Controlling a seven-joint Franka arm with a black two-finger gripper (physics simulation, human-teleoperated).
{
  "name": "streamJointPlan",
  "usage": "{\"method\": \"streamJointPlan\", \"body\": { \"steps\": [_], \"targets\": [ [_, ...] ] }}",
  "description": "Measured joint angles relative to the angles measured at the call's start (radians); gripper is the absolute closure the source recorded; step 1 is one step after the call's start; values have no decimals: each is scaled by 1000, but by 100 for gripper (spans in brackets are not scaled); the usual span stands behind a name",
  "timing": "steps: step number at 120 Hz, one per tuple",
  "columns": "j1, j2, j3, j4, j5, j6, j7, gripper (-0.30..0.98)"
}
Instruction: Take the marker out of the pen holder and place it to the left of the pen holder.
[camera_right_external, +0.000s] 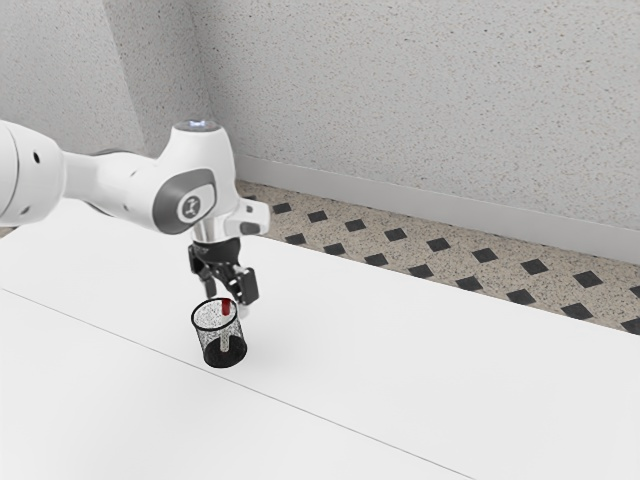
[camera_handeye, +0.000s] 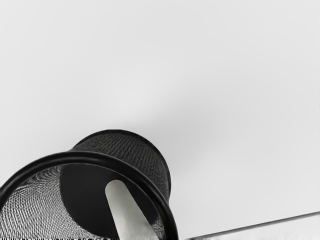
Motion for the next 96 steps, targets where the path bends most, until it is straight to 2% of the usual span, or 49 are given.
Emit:
{"method": "streamJointPlan", "body": {
  "steps": [20, 76, 96],
  "targets": [
    [12, -7, 0, -12, -1, 7, 7, 7],
    [13, -9, 0, -13, 8, 10, 27, 58],
    [15, -16, 3, -13, 14, 7, 27, 71]
  ]
}}
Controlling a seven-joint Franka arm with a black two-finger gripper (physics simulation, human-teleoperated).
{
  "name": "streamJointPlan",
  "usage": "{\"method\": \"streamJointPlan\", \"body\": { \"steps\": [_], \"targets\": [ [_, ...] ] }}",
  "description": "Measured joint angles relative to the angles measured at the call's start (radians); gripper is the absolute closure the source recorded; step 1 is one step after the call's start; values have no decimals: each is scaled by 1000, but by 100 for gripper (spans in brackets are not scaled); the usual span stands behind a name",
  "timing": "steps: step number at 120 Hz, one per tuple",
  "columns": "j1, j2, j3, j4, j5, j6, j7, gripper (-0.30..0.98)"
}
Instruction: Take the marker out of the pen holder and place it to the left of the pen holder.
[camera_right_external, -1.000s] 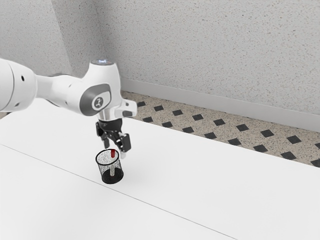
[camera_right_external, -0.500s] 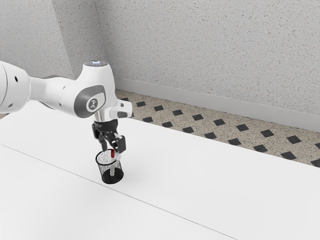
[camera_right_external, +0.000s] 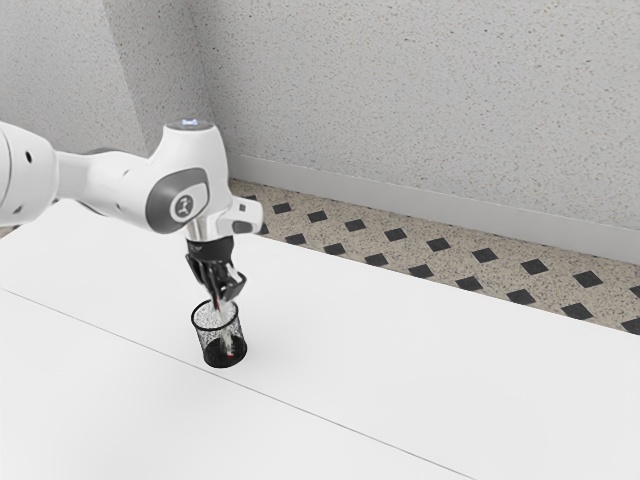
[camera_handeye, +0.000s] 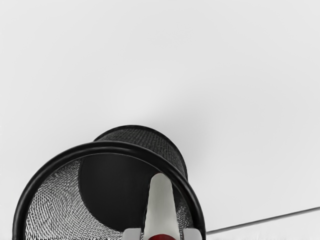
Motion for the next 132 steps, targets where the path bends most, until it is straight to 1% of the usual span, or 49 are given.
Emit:
{"method": "streamJointPlan", "body": {
  "steps": [11, 20, 34, 52, 59, 66, 73, 89, 100, 106, 125, 132],
  "targets": [
    [5, -8, 1, -2, 6, -2, -3, 74],
    [12, -40, 1, -22, 11, -4, -7, 76],
    [16, -121, 2, -45, 20, -21, -15, 77],
    [7, -245, 24, -46, 53, -67, -28, 79],
    [26, -276, 33, -43, 70, -88, -32, 79],
    [70, -285, 37, -39, 81, -107, -35, 79],
    [118, -269, 39, -30, 88, -122, -35, 79],
    [219, -123, 46, 83, 94, -143, -10, 79],
    [281, -56, 38, 109, 96, -148, 11, 79],
    [287, -29, 39, 113, 96, -148, 22, 79],
    [256, 35, 39, 115, 98, -131, 49, 79],
    [261, 66, 39, 145, 98, -123, 60, 79]
  ]
}}
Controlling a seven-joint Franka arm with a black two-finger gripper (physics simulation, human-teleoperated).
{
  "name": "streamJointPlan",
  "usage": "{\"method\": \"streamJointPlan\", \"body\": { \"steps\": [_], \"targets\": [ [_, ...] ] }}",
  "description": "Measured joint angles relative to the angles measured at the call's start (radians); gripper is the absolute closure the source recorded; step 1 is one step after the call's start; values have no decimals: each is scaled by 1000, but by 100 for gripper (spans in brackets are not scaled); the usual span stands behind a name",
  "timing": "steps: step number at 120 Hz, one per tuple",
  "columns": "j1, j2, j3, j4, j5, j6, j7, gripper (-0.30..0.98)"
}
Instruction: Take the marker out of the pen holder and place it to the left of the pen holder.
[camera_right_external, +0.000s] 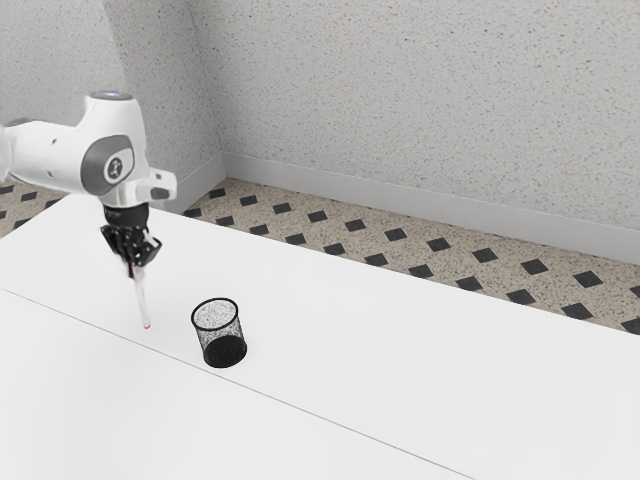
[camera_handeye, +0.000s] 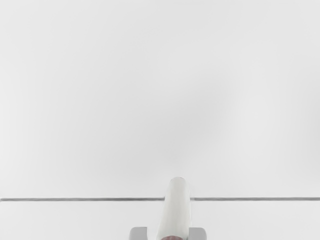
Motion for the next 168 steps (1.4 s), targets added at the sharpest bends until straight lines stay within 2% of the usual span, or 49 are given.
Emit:
{"method": "streamJointPlan", "body": {
  "steps": [57, 83, 93, 105, 111, 118, 126, 142, 168],
  "targets": [
    [14, 109, 1, 51, -5, 66, 55, 78],
    [13, 99, 1, 51, -32, 78, 83, 34],
    [0, 34, 1, 48, -27, 78, 92, 23],
    [-91, -177, -5, 14, -29, 72, 101, 14],
    [-135, -243, -12, 85, -37, 32, 101, 11],
    [-185, -269, -9, 201, -39, -45, 100, 9],
    [-198, -293, 9, 255, -40, -124, 99, 6],
    [-142, -312, 31, 274, -40, -235, 96, 3],
    [-161, -336, 11, 276, -40, -345, 89, 1]
  ]
}}
